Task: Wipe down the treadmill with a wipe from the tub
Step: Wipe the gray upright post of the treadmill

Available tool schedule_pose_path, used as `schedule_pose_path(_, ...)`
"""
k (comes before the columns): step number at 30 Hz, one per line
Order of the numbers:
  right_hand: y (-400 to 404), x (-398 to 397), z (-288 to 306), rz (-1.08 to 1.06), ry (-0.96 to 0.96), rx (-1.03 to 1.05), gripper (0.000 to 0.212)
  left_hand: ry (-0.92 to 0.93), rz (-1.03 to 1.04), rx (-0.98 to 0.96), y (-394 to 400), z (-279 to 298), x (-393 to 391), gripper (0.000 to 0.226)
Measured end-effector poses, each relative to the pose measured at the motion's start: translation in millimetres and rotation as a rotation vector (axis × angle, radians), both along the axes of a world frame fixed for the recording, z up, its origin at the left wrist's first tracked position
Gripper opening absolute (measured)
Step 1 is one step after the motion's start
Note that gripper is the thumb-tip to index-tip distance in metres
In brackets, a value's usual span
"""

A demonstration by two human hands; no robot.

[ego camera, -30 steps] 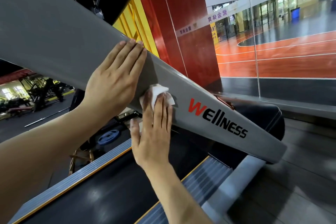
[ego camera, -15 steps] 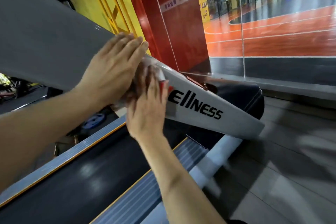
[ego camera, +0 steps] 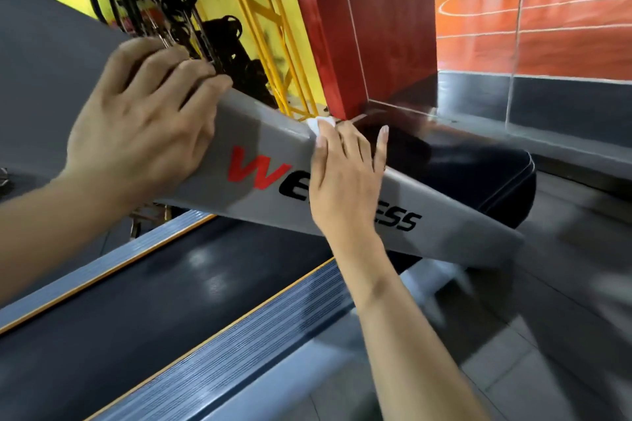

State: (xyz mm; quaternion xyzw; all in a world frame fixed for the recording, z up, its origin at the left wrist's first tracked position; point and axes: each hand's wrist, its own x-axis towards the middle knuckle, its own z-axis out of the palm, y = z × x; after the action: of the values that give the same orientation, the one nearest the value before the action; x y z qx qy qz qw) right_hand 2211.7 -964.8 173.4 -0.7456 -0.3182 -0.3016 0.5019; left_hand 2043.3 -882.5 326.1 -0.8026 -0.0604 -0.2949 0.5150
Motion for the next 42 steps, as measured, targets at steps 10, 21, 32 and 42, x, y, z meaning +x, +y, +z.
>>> schedule_pose_path(10, -26, 35, -27, 0.213, 0.091, 0.29, 0.038, 0.003, 0.011, -0.015, 0, 0, -2, 0.038)
schedule_pose_path(21, -4, -1, -31, 0.302, 0.104, 0.324, 0.046, -0.032, 0.004, 0.005, 3, -2, -3, 0.037)
schedule_pose_path(32, 45, -148, -31, 0.507, -0.106, 0.486, 0.039, -0.029, 0.015, 0.011, 0, -2, 0, 0.037)
schedule_pose_path(42, 42, -132, -93, 0.329, 0.378, 0.522, 0.058, -0.101, 0.083, -0.024, -8, -12, 11, 0.036)
